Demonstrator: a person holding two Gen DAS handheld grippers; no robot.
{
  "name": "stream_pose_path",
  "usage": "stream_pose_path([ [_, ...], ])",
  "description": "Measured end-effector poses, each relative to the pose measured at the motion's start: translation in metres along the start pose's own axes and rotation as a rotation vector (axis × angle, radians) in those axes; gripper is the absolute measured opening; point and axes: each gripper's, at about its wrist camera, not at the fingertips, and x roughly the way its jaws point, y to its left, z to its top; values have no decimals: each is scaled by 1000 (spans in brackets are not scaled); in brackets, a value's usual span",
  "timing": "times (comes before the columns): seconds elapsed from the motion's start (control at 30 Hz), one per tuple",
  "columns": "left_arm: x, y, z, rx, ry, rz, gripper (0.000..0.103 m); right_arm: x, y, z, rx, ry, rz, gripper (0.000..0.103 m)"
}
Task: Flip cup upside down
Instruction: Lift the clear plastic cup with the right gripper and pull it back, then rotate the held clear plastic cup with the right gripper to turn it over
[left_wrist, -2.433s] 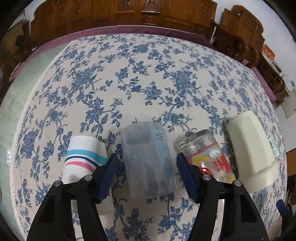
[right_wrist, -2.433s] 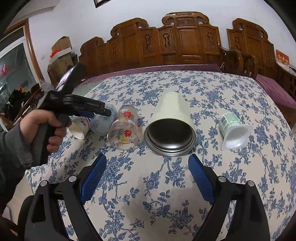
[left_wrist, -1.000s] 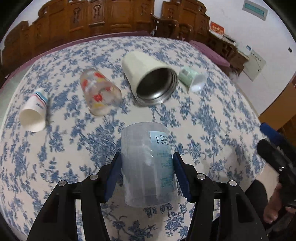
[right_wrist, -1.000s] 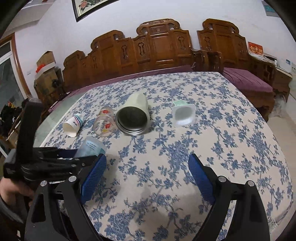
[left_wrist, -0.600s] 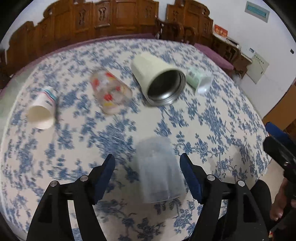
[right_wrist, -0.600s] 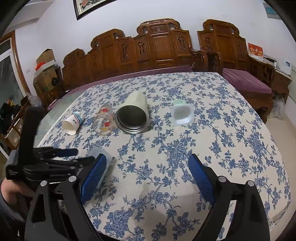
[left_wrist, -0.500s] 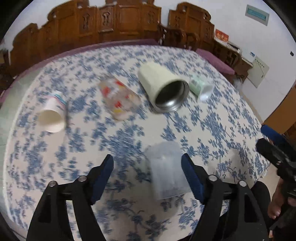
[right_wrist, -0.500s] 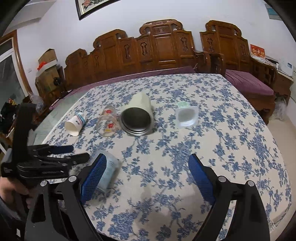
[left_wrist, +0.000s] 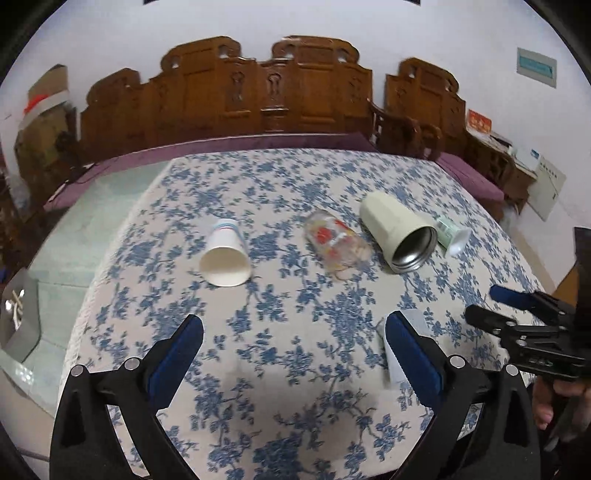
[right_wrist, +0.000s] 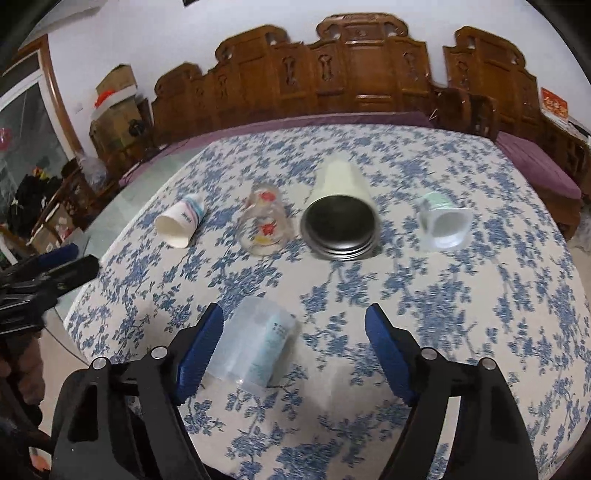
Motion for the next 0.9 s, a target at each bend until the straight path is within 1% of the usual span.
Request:
stream_pose_path([
  [0.2,-11,11,-8,-11,-24,15,95,35,17,6,9,101,27,79],
  [0.37,-15,15,-13,-16,-29,9,95,69,20,8,77,213,44,76],
  [0.43,-16,17,-13,-20,-30,6,95,80,19,8,101,246,40,76],
  [0.53,-15,18,-14,-22,-29,5,95,93,17,8,143,296,57,76],
  [0.67,-14,21,-15,-32,-25,4,95,104,14,8,198,348,86,75],
  [0.77,-13,22,-16,-37,-22,3,95,110,14,8,210,376,93,73],
  [0.87,-11,22,-17,-35,-18,2,95,116,15,8,210,399,95,70],
  [0.9,-11,22,-17,-34,-17,0,95,118,14,9,210,404,94,67],
])
